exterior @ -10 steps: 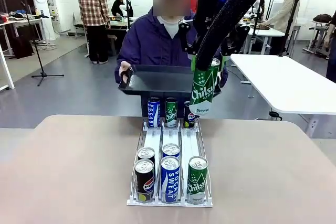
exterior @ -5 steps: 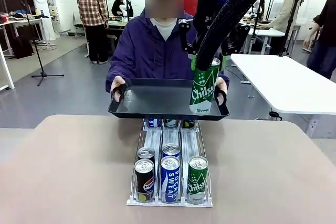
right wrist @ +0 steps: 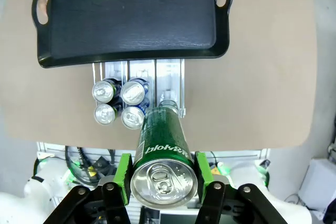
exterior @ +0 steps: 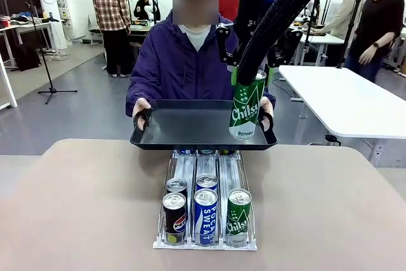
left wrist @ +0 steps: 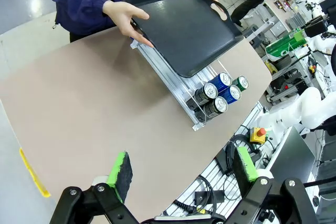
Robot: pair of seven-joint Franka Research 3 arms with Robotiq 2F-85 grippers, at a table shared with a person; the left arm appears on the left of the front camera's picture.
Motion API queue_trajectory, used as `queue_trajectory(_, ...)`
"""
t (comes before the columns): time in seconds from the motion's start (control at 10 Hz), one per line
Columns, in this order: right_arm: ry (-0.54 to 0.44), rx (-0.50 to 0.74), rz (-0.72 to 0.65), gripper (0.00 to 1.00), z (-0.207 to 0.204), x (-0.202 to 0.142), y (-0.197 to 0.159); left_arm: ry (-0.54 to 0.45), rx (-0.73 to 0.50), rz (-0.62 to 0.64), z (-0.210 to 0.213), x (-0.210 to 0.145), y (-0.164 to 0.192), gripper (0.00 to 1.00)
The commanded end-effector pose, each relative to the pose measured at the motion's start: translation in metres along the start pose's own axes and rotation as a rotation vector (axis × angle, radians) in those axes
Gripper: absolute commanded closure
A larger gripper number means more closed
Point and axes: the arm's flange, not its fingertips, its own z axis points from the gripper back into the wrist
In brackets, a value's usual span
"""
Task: Retrieve and hand over the desired beverage to the person.
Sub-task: Place the picked can on the Handle tray extended by the person.
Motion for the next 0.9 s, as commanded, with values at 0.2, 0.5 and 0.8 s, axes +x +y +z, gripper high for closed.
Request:
queue_trajectory(0.2,-0.004,0.0,-0.012,1.0,0.0,-0.005,-0.004,-0.005,-0.013,-0.017,0.002,0.0,0.001,0.0)
queue_trajectory(0.5,0.0,0.0,0.0,0.42,0.0,0.0,0.0,-0.005,-0.013,-0.017,0.002,0.0,0.001,0.0)
queue_trajectory(0.8,0.06,0.023,-0.02,0.42,-0.002,0.075,-0.002,-0.005,-0.013,-0.017,0.002,0.0,0.001,0.0)
